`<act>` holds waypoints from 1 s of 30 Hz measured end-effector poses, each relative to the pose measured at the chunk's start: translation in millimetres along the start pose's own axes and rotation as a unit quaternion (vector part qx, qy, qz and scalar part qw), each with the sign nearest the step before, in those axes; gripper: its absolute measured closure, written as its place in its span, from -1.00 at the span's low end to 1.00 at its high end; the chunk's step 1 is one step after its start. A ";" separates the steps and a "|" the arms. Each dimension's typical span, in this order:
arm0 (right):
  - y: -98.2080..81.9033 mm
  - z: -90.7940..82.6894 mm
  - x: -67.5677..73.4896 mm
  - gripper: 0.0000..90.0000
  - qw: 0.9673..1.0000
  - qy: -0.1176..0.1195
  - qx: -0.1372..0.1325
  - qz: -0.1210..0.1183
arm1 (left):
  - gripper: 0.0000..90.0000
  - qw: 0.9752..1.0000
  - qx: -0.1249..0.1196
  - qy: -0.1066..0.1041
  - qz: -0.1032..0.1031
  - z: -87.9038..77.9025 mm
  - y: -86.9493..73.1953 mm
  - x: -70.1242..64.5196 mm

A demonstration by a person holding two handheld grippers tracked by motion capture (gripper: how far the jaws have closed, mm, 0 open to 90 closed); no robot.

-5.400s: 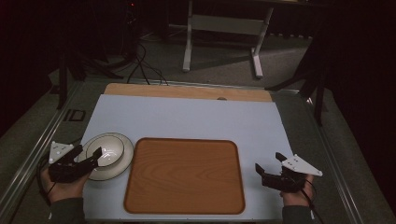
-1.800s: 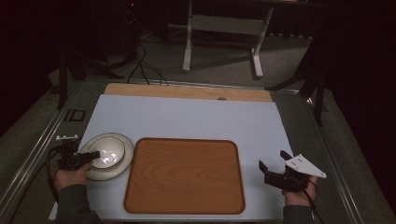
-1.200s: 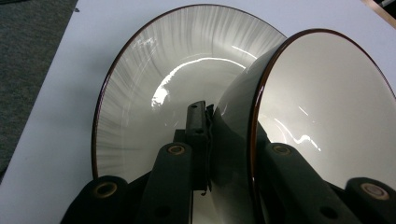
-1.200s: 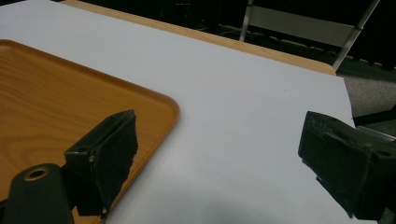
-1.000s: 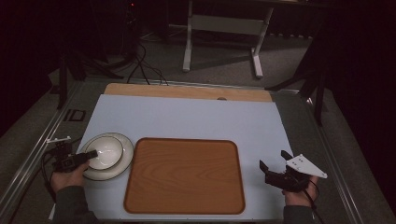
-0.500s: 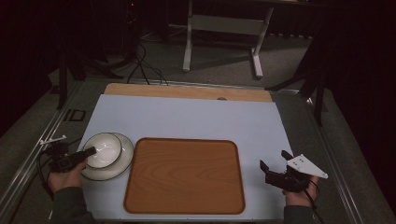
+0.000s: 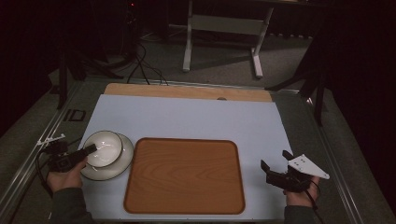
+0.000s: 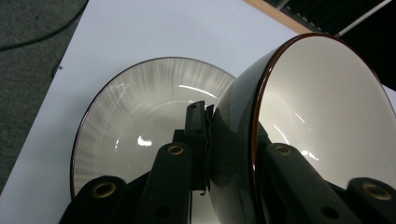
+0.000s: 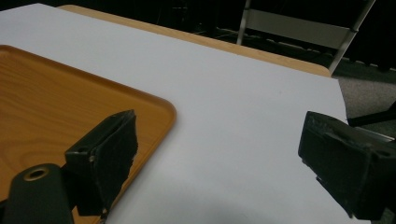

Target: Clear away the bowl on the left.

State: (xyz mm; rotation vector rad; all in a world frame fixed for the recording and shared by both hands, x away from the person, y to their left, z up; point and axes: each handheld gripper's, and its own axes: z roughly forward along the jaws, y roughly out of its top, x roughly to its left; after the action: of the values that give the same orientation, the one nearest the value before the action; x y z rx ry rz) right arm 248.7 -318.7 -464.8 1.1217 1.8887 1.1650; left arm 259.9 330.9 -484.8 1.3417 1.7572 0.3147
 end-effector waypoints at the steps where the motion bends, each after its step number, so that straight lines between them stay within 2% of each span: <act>1: 0.0 0.0 0.0 -0.75 1.000 0.000 0.000 0.000 | 0.77 1.000 0.000 0.000 0.000 0.0 0.0 0.0; 21: 0.0 -1.3 -2.0 -0.75 1.000 -0.003 -0.004 0.000 | 0.77 0.999 -0.031 -0.017 0.024 -10.7 4.0 -19.7; 30: 0.1 -1.8 -2.1 -0.75 1.000 -0.004 -0.004 0.001 | 0.77 0.999 -0.034 -0.024 0.035 -11.0 4.3 -25.1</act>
State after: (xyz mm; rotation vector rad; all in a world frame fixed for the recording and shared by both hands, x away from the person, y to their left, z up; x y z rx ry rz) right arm 248.1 -321.2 -463.9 1.1217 1.8761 1.1676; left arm 255.1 313.8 -463.5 1.3545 1.6484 0.3749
